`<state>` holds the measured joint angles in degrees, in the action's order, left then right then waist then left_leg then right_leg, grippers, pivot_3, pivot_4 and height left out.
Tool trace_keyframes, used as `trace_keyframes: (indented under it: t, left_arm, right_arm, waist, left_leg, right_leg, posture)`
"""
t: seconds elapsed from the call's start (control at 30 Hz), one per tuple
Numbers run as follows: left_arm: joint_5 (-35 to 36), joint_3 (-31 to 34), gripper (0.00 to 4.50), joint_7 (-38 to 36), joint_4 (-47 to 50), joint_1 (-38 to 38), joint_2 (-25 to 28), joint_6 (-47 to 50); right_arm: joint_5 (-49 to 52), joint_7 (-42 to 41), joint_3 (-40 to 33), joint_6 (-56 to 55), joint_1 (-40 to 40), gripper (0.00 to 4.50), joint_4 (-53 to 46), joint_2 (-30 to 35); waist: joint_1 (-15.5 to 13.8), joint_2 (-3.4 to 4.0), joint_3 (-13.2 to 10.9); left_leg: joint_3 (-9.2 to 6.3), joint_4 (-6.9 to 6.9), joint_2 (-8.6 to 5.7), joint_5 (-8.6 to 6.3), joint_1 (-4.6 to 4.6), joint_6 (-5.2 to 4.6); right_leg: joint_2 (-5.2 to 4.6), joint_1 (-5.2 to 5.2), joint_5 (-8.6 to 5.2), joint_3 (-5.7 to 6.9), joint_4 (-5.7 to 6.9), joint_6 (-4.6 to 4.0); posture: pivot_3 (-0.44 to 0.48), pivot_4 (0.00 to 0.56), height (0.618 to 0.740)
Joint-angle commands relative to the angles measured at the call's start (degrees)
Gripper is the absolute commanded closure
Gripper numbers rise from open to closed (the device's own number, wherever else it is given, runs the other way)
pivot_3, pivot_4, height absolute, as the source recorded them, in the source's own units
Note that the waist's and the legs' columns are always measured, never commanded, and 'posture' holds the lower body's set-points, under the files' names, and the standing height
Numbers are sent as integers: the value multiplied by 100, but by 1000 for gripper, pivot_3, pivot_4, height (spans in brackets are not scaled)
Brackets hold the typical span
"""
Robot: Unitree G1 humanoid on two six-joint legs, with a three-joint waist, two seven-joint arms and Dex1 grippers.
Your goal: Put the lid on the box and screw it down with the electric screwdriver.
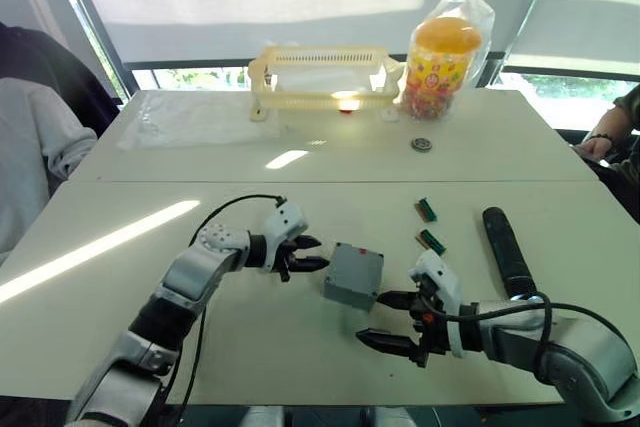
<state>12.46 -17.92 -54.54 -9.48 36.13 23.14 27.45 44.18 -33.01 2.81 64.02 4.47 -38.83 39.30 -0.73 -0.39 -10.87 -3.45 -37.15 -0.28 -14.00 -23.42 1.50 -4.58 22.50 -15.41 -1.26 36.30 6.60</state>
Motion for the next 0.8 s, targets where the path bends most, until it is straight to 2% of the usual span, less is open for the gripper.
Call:
trace_keyframes:
  t: [0.03, 0.17, 0.3, 0.4, 0.6, 0.8]
  left_arm:
    - [-216, -107, 2151, -18, -401, 329, -308, -532]
    - [-456, -32, 2151, 64, -958, 576, -427, -915]
    - [-429, 237, 2151, 3, -675, 383, -13, -800]
    - [-365, 365, 2151, -94, -162, 55, 411, -578]
    - [212, 471, 2151, -538, 1439, -765, 1001, 436]
    - [320, 264, 2151, -482, 1809, -932, 873, 780]
  right_arm:
    - [221, 213, -40, 112, -19, 43, -385, -139]
    - [345, 375, -387, 236, -121, 43, -571, -1]
    - [478, 217, -990, 229, -212, 43, -558, 413]
    - [387, 17, -1114, 65, -263, 43, -469, 744]
    - [-331, -401, -542, -705, -33, 43, 163, 962]
    - [-1024, -890, 295, -1447, 467, 43, 825, 898]
  waist:
    - [5, 0, 0]
    - [31, 0, 0]
    - [63, 1, 0]
    - [105, 1, 0]
    - [130, 0, 0]
    - [133, 1, 0]
  left_leg:
    - [0, 1, 0, 0, 0, 0]
    - [0, 4, 0, 0, 0, -1]
    - [0, 5, 1, 0, 0, -1]
    - [-2, 12, 3, -1, 2, -1]
    - [-1, 9, 3, -1, 1, -1]
    - [-1, 5, 2, -1, 2, -1]
  right_leg:
    - [0, 1, 1, 0, 0, 1]
    - [1, 4, 7, 0, 1, 13]
    - [2, 6, 8, 0, 3, 14]
    - [2, 7, 8, 1, 4, 14]
    - [-4, 4, 7, 2, 3, 13]
    - [-3, 1, 5, 1, 0, 10]
  posture:
    - [0, 150, 740]
    - [0, 150, 740]
    - [0, 150, 740]
    - [0, 150, 740]
    - [0, 150, 740]
    - [0, 150, 740]
